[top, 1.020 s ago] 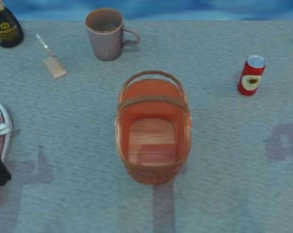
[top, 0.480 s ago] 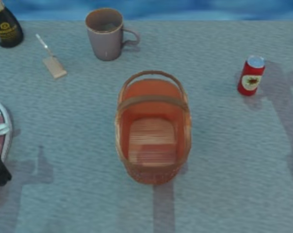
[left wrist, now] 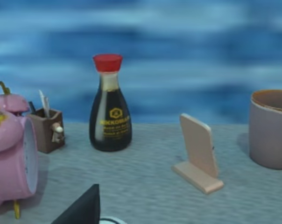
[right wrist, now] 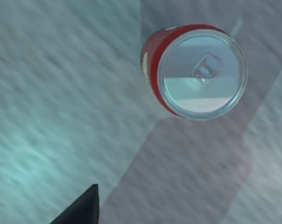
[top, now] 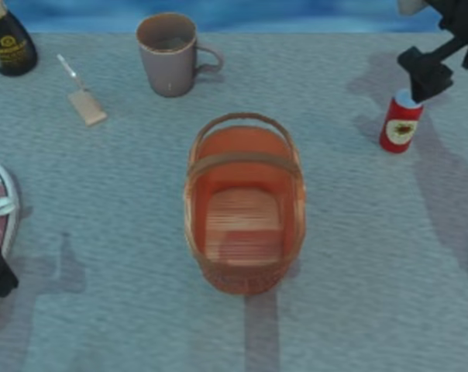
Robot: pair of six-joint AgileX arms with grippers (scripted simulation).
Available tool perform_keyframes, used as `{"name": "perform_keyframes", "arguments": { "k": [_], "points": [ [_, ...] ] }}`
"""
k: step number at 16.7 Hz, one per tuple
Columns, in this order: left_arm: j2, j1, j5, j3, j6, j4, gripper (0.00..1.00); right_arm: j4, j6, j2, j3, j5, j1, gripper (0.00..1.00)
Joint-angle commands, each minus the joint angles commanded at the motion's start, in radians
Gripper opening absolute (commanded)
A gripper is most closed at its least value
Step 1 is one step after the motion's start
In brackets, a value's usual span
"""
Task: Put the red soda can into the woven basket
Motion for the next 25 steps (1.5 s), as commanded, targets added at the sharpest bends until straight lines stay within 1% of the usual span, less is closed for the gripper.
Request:
{"name": "perform_keyframes", "arguments": {
  "k": [4,8,14,21,25],
  "points": [
    [0.0,0.0,0.0,0.0,0.0,0.0,1.0,-0.091,-0.057,0.214,0.232,-0.01,0.021,1.0],
    [0.0,0.0,0.0,0.0,0.0,0.0,1.0,-0.12,-0.079,0.292,0.322,-0.014,0.03,1.0],
    [0.0,0.0,0.0,0.0,0.0,0.0,1.0,-0.114,-0.079,0.292,0.316,-0.014,0.025,1.0],
    [0.0,0.0,0.0,0.0,0.0,0.0,1.0,0.076,-0.073,0.287,0.122,-0.014,0.036,1.0],
    [0.0,0.0,0.0,0.0,0.0,0.0,1.0,0.083,-0.073,0.287,0.115,-0.014,0.036,1.0]
  ]
}}
